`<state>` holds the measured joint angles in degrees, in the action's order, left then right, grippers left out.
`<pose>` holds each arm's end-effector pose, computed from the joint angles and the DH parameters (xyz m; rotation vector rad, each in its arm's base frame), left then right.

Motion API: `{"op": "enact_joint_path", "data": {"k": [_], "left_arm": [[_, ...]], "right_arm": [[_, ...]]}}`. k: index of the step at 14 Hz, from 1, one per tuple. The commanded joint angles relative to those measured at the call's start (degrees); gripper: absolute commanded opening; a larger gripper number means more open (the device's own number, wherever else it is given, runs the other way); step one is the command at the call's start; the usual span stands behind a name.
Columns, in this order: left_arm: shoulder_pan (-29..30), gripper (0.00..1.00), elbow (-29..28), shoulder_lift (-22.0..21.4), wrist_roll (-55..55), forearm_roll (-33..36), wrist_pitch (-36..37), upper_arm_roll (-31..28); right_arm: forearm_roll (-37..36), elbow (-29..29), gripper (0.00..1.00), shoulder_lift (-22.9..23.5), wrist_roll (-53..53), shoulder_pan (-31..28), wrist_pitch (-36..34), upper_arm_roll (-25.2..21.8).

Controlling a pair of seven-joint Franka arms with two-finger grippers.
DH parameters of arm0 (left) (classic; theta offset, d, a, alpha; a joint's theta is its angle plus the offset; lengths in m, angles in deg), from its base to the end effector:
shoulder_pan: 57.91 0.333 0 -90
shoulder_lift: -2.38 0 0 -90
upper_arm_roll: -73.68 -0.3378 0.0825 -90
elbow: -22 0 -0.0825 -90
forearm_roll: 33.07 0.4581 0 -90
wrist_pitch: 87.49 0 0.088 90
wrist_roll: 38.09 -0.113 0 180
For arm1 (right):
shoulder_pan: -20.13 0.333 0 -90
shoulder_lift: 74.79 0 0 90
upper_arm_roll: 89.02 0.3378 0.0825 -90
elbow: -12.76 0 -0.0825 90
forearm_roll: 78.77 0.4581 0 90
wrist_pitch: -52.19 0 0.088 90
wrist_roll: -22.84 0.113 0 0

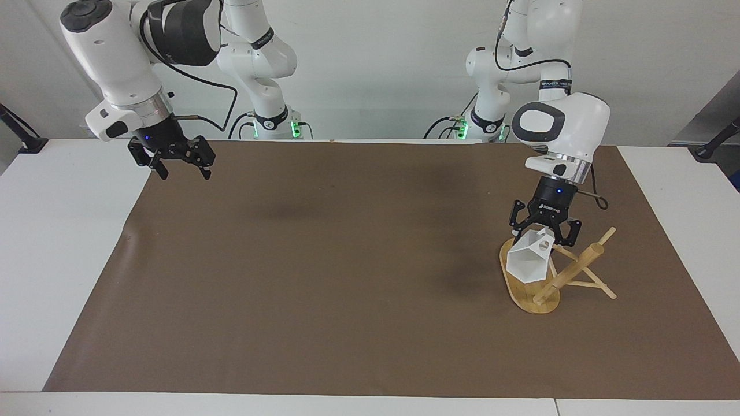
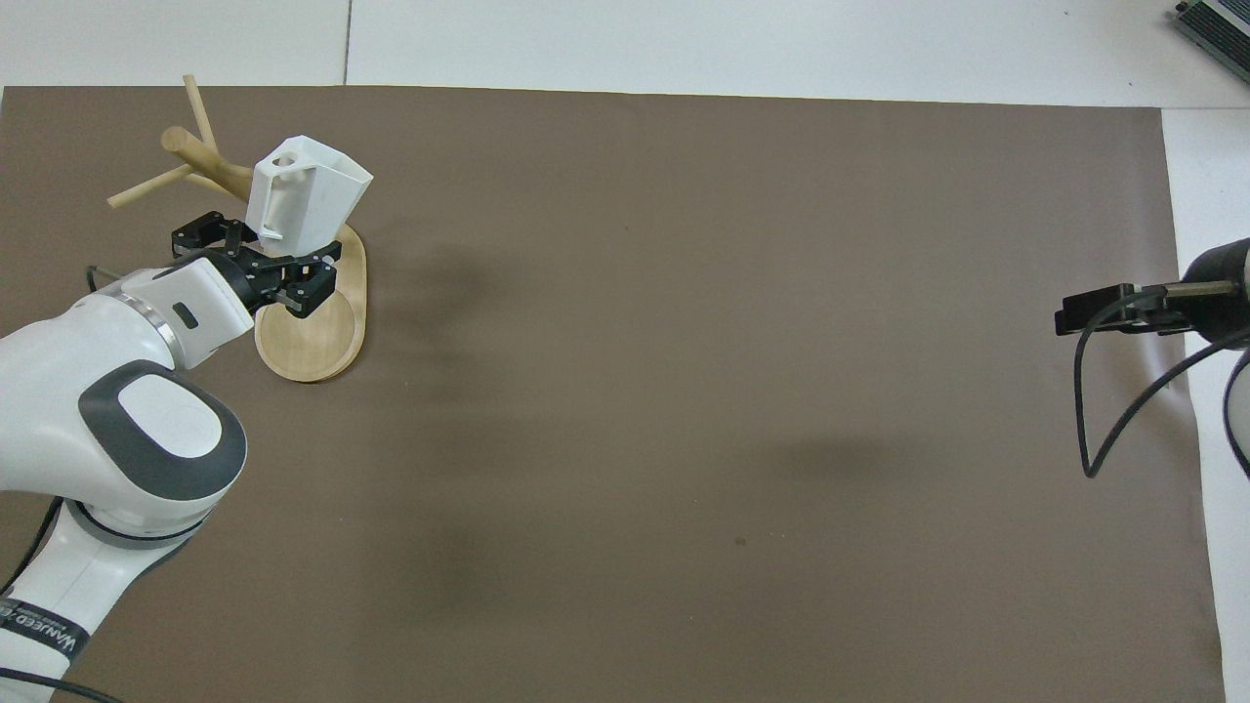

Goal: Hang cup on rack
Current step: 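Move the cup with the left gripper onto a mug tree peg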

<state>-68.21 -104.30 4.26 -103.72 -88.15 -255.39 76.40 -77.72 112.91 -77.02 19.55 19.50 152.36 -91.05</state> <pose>0.6234 -0.0916 0.3979 2.6627 -0.6695 1.1278 0.6262 -0.0277 0.5829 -3.1235 -0.0127 -0.0628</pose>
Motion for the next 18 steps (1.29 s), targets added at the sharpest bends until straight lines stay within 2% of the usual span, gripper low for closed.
{"op": "enact_joint_path", "data": {"k": [1, 5, 12, 18], "left_arm": [[-0.16, 0.0, 0.45, -0.21, 1.57, -0.56, -1.63, -0.34], [0.19, 0.0, 0.45, 1.72, 3.23, -0.56, -4.97, -0.34], [0.19, 0.0, -0.08, 2.16, 9.03, -0.65, -5.07, -0.34], [0.45, 0.0, -0.52, 2.16, 9.91, -0.65, -6.03, -0.34]], "right_arm": [[0.18, 0.57, 1.0, -0.76, 0.57, 0.37, 0.82, 0.36], [0.09, 0.75, 1.0, -0.85, 0.57, -0.77, 0.91, -0.69], [0.09, 0.75, 1.0, -0.76, 0.57, -1.48, 1.96, -1.05], [0.01, 0.75, 1.0, -0.58, 1.0, -2.09, 3.11, -1.05]]}}
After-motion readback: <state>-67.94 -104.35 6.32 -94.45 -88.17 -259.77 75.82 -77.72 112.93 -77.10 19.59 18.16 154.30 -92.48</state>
